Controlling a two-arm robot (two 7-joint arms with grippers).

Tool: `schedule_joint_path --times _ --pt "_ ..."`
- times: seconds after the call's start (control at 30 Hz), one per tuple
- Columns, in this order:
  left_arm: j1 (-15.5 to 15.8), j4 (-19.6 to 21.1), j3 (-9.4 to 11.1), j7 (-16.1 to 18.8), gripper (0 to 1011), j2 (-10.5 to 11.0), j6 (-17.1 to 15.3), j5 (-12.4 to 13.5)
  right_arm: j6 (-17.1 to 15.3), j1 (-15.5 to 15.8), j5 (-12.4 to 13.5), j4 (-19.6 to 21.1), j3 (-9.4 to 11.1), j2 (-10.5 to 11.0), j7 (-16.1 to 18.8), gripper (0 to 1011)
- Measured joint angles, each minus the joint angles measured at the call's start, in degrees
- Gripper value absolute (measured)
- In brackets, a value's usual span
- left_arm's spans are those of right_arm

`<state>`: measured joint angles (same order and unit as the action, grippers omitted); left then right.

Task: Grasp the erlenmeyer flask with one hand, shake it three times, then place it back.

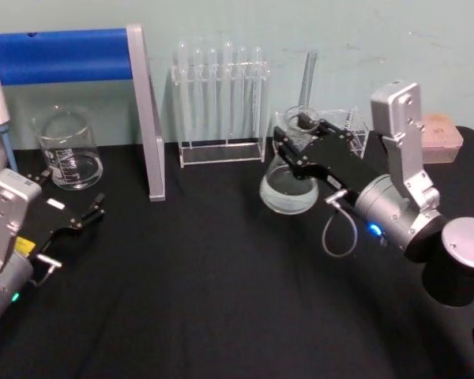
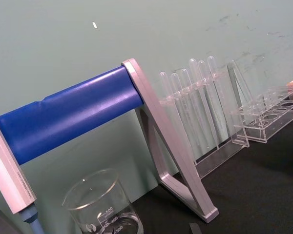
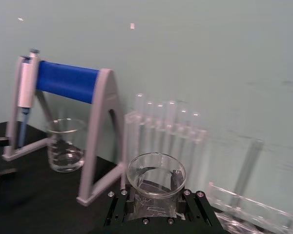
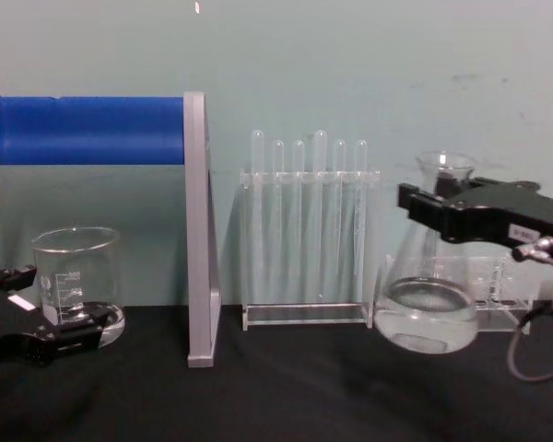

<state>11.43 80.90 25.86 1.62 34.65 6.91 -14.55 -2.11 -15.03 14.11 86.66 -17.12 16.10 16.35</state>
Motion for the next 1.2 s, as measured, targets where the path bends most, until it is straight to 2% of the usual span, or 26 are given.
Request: schedule_joint_path --times 0.17,0.5,0.63,0.7,0.93,1.2 --pt "0.00 0.00 0.00 0.00 1001 0.00 0.00 0.00 -0.21 0.24 0.38 0.86 -1.13 -0.58 1.66 449" --pt "0.00 0.00 0.00 0.00 1001 0.00 0.00 0.00 -0.89 1.12 2.88 3.75 -6.14 -1.18 6.63 449" --pt "0.00 0.00 0.00 0.00 1001 0.00 0.00 0.00 -1.31 1.48 3.58 4.69 -7.70 -0.88 7.83 449" --pt "0.00 0.00 0.00 0.00 1002 0.00 0.00 0.00 -1.63 1.86 4.19 5.63 -9.20 -0.36 9.08 449" --pt "0.00 0.00 0.00 0.00 1001 0.00 0.00 0.00 -2.19 2.41 5.48 7.23 -11.88 0.77 11.00 449" --pt "0.00 0.00 0.00 0.00 1001 0.00 0.00 0.00 -1.99 2.04 6.24 7.19 -12.68 1.33 10.20 449"
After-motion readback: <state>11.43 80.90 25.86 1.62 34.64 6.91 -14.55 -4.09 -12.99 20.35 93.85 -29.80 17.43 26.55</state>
